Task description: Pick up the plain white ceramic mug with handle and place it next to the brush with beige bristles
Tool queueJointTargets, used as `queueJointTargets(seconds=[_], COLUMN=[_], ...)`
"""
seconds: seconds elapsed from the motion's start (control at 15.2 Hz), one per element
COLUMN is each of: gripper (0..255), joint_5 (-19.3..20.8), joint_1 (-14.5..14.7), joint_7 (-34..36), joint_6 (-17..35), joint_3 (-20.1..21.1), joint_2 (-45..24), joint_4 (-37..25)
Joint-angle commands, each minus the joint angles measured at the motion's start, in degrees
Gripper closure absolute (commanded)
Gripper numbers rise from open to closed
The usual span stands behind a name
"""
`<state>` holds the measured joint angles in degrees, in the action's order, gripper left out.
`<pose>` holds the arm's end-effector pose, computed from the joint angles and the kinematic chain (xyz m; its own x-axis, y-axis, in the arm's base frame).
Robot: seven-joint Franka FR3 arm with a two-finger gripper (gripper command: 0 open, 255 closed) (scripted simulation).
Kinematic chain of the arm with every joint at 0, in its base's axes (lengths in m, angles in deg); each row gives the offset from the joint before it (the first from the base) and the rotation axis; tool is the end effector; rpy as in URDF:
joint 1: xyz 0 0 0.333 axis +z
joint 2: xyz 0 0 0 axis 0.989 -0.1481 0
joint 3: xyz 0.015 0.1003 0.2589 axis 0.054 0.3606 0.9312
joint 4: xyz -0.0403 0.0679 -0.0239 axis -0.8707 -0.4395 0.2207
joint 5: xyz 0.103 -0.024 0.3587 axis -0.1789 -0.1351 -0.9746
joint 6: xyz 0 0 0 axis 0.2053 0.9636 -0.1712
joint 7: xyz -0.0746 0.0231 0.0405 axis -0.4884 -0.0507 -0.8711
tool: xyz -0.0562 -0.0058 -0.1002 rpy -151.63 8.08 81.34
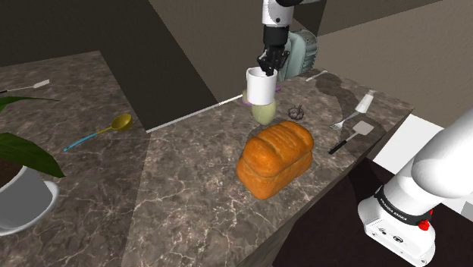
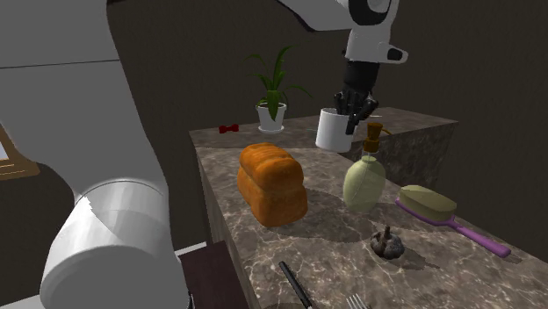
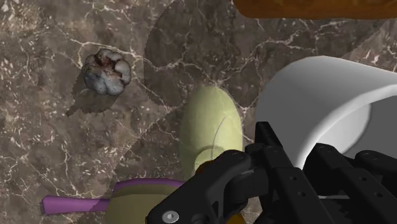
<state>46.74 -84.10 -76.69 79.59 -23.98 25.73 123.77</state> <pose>0.5018 0.1028 0.4819 0.9948 0.0069 -0.1018 0.0044 -0.9997 -0.0245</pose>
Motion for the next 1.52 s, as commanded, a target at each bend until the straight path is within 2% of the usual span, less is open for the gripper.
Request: queueJointTargets(seconds=[0.0,0.73,1.45], gripper=[255,255,255], joint_5=[0.14,2.48,4.35], joint_1=[-1.29,-8.26,-15.2], joint_7=[-2.92,-17.75,-32.04], joint_6=[0.47,0.04,-1.06], joint_3=[-1.51,-9.94,-17.69], joint_2=[1.09,1.59,-4.68], joint_4=[1.64,2.17,-5.22])
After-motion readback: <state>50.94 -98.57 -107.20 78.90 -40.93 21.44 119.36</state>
